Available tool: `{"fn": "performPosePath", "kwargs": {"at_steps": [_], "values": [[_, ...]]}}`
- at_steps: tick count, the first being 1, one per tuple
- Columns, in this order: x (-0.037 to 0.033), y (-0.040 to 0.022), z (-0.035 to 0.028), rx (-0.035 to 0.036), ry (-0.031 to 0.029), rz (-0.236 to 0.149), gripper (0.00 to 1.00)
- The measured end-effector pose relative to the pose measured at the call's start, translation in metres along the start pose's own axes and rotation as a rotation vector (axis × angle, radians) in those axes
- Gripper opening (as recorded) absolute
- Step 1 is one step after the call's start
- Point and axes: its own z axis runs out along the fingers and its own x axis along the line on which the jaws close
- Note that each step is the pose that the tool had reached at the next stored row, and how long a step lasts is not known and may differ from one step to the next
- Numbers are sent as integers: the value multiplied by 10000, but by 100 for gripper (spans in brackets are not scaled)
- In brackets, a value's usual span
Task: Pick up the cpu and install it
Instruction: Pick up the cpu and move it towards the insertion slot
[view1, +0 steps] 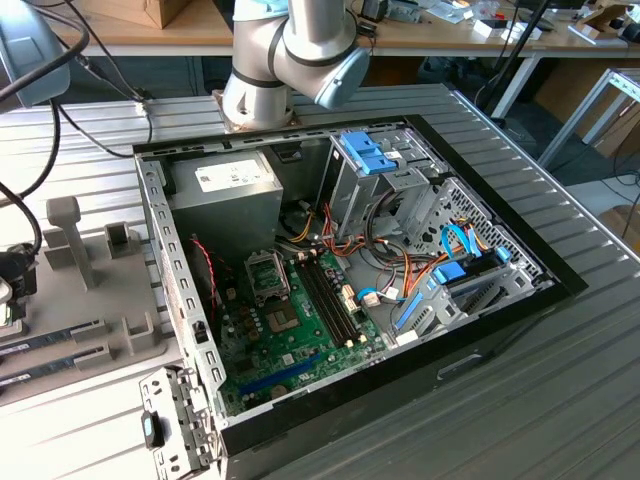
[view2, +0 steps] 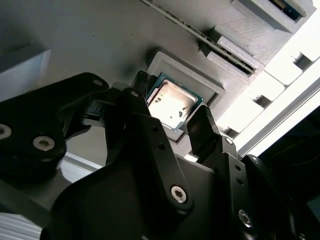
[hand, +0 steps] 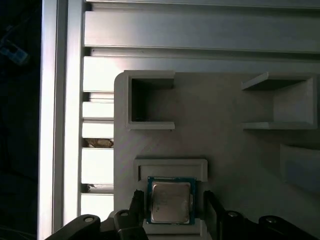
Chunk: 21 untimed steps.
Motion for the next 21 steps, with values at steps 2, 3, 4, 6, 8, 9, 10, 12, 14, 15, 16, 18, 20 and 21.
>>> {"fn": "performPosePath", "kwargs": {"at_steps": [2, 3, 4, 6, 8, 9, 10, 12, 14, 15, 16, 18, 20, 21], "values": [[0, 0, 2, -1, -1, 1, 59], [0, 0, 3, 0, -1, 0, 59], [0, 0, 3, -1, -1, 0, 59], [0, 0, 4, -1, -1, 0, 59], [0, 0, 4, -1, -2, 0, 59], [0, 0, 5, -1, -2, 0, 57], [0, 0, 5, -1, -2, 0, 51], [0, 0, 5, -1, -1, 1, 47], [0, 0, 6, -1, -1, 0, 47], [0, 0, 6, -1, -2, 0, 47], [0, 0, 7, -1, -2, 0, 47], [0, 0, 8, -1, -1, 0, 47], [0, 0, 8, -1, -2, 0, 47], [0, 0, 9, -1, -2, 1, 47]]}}
